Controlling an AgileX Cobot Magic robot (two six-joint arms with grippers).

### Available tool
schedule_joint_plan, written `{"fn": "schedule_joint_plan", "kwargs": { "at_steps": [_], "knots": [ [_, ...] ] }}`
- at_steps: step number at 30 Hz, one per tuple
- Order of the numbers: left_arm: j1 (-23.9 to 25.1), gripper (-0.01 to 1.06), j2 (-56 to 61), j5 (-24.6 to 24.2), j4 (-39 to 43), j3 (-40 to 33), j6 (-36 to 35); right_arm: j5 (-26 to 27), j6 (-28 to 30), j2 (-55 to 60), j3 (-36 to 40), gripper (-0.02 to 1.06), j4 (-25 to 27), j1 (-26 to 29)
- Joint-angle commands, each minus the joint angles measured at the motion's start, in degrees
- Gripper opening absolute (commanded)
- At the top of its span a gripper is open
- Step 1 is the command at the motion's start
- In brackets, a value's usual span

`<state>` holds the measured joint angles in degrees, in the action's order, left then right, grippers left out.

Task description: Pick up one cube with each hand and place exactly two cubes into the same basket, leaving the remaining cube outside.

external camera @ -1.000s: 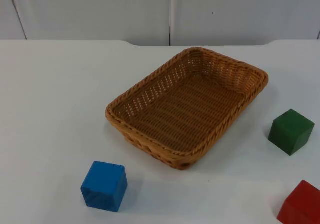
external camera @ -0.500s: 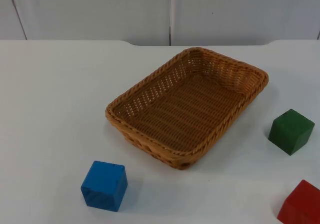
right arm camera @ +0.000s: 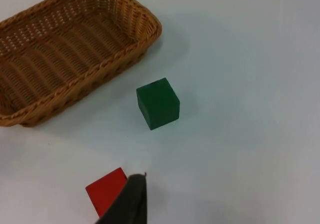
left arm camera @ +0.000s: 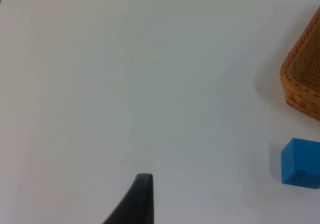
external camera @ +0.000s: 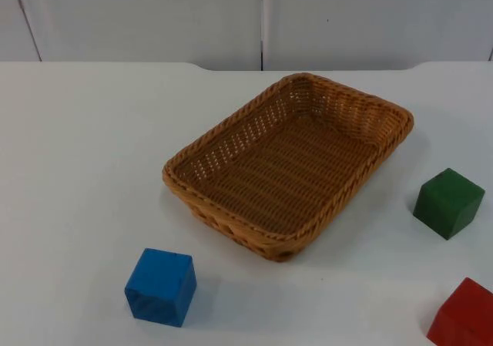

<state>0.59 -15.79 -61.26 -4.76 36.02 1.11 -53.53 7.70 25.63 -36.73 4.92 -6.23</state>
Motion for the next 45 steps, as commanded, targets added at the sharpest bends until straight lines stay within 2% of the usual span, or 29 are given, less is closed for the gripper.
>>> {"fn": "schedule_joint_plan", "kwargs": {
  "at_steps": [1, 11, 21, 27, 34, 35, 38, 45],
  "knots": [
    [0.2, 1.05, -2.8, 0.3, -1.0, 0.3, -0.3, 1.1, 0.7, 2.5, -0.4, 1.05, 0.6, 0.3],
    [0.2, 1.05, -13.7, 1.0, -3.0, 0.3, 1.0, 1.3, 0.7, 9.2, -0.7, 1.05, 0.7, 0.3],
    [0.2, 1.05, -23.3, 3.4, -5.7, 0.3, 5.6, 0.0, 0.7, 17.3, -9.0, 1.05, 0.9, 0.3],
    [0.2, 1.05, -28.3, 3.5, -6.8, 0.6, 7.7, -2.5, 2.8, 23.6, -12.1, 1.05, 1.7, 0.3],
    [0.2, 1.05, -34.1, 3.0, -7.3, 5.1, 9.2, -4.1, 2.9, 29.6, -12.9, 1.05, 2.0, 0.2],
    [0.0, 1.05, -34.8, 3.0, -8.1, 5.6, 10.0, -4.2, 3.9, 30.6, -12.9, 1.05, 3.3, 0.2],
    [0.0, 1.05, -36.7, 3.0, -10.5, 6.1, 12.1, -4.1, 4.8, 31.2, -12.9, 1.05, 4.3, -1.0],
    [0.0, 1.05, -41.5, 1.8, -16.6, 6.6, 18.5, -2.9, 4.7, 32.8, -12.9, 1.05, 2.6, -9.9]
  ]
}}
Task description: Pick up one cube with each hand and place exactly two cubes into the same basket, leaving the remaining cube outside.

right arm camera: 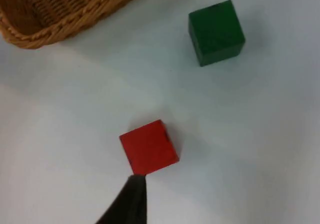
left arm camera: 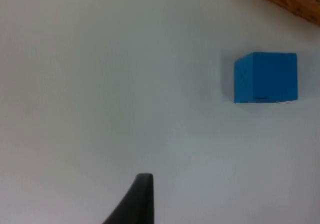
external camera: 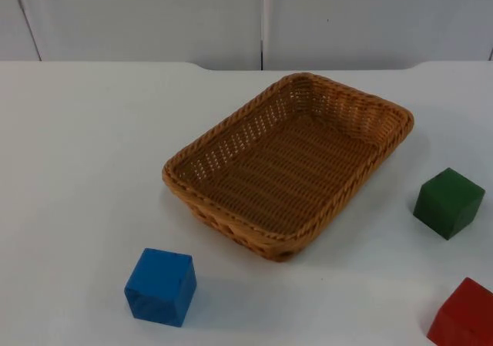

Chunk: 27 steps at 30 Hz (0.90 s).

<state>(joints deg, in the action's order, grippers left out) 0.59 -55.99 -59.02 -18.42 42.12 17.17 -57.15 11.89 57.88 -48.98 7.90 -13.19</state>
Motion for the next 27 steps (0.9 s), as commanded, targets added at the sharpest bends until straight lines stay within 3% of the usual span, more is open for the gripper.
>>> {"fn": "schedule_joint_plan", "kwargs": {
  "at_steps": [1, 8, 15, 18, 27],
  "knots": [
    [0.0, 1.05, -1.8, -0.4, -3.7, 0.5, 2.9, 1.0, 0.2, 1.0, -0.6, 1.05, -0.4, -4.3],
    [-3.8, 1.05, -4.5, 0.4, -4.5, 0.5, 3.9, 1.5, -6.7, 3.7, -0.6, 1.05, -6.0, -12.3],
    [-13.6, 1.05, -9.9, 6.2, -3.9, 0.5, 1.5, 2.2, -15.0, 6.4, -0.4, 1.05, -13.3, -21.3],
    [-18.4, 1.05, -13.3, 9.1, -1.3, 0.5, -1.7, 4.9, -19.6, 6.6, 1.2, 1.05, -17.4, -25.0],
    [-26.2, 1.05, -21.2, 16.4, -0.1, 0.5, -4.2, 9.4, -22.8, 6.6, 5.7, 1.05, -19.3, -27.4]
  ]
}}
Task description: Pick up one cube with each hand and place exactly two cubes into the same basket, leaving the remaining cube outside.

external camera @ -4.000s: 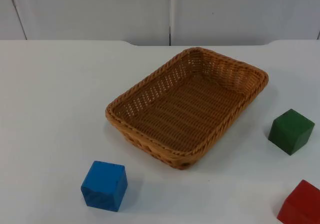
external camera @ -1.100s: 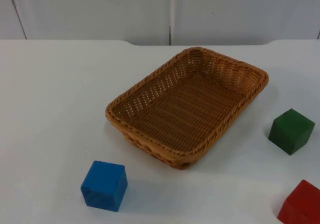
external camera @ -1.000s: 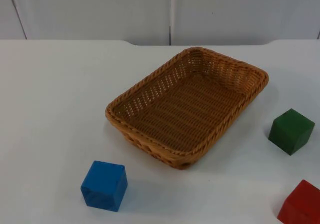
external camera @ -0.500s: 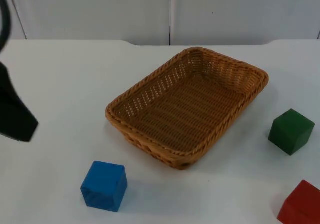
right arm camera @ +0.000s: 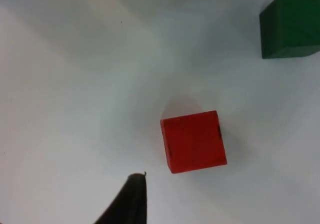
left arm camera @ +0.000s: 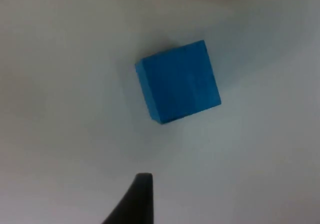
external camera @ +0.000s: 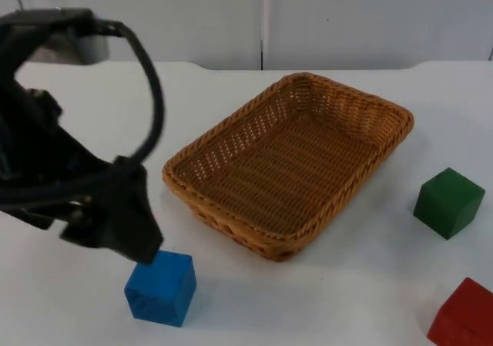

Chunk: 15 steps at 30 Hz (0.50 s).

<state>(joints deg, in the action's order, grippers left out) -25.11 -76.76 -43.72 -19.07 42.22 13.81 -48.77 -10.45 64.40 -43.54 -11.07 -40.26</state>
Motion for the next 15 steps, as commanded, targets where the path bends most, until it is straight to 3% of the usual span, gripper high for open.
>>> {"fn": "schedule_joint_plan", "kwargs": {
  "at_steps": [1, 8, 15],
  "knots": [
    [-1.4, 1.05, -1.5, 2.4, 0.5, 0.4, -1.0, 2.2, -0.7, 0.0, 0.8, 1.05, -0.4, -0.3],
    [-5.7, 1.05, -7.1, 8.0, 0.4, 0.4, -1.3, 3.9, -0.7, 0.0, 1.4, 1.05, -0.8, -0.3],
    [-6.3, 1.05, -9.7, 11.2, 0.2, 0.4, -2.1, 2.5, 1.0, 0.0, 1.4, 1.05, -0.9, -0.3]
  ]
}}
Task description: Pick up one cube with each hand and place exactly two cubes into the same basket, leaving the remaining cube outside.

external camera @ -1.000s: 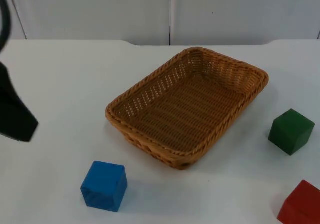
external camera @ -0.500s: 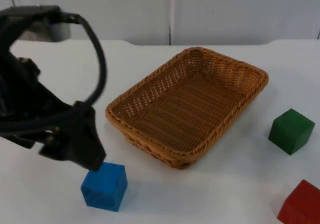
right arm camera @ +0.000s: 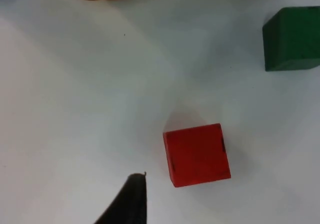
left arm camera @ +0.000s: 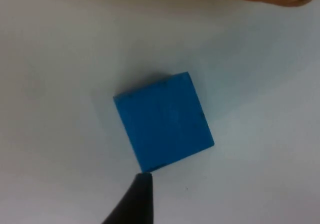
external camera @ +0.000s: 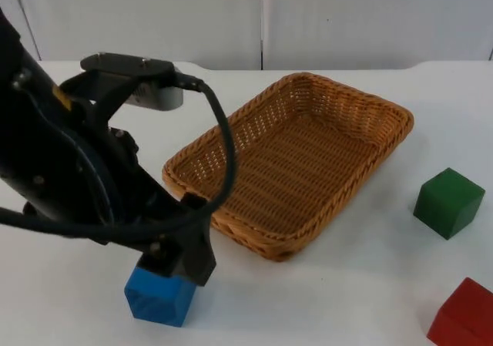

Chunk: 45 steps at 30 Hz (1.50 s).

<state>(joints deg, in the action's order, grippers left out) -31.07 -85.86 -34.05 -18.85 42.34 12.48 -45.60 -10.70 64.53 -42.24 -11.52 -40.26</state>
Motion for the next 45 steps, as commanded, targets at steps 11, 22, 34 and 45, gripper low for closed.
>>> {"fn": "schedule_joint_plan", "kwargs": {
  "at_steps": [11, 22, 34, 45],
  "knots": [
    [-0.3, 1.05, -4.1, 5.3, 0.7, 0.3, -0.8, -1.0, 1.3, 2.9, 0.1, 1.05, 0.3, -0.3],
    [-0.3, 1.05, -11.3, 10.8, 0.5, 0.3, -3.0, 5.3, 2.9, 14.4, 0.1, 1.05, 0.2, -0.3],
    [-0.3, 1.05, -17.8, 14.3, 1.3, 0.3, -3.9, 13.9, 4.1, 26.7, 0.1, 1.05, 0.1, -0.3],
    [-0.3, 1.05, -21.0, 17.0, 1.3, 0.3, -3.9, 19.3, 4.1, 35.1, 0.1, 1.05, -0.1, -0.3]
  ]
}}
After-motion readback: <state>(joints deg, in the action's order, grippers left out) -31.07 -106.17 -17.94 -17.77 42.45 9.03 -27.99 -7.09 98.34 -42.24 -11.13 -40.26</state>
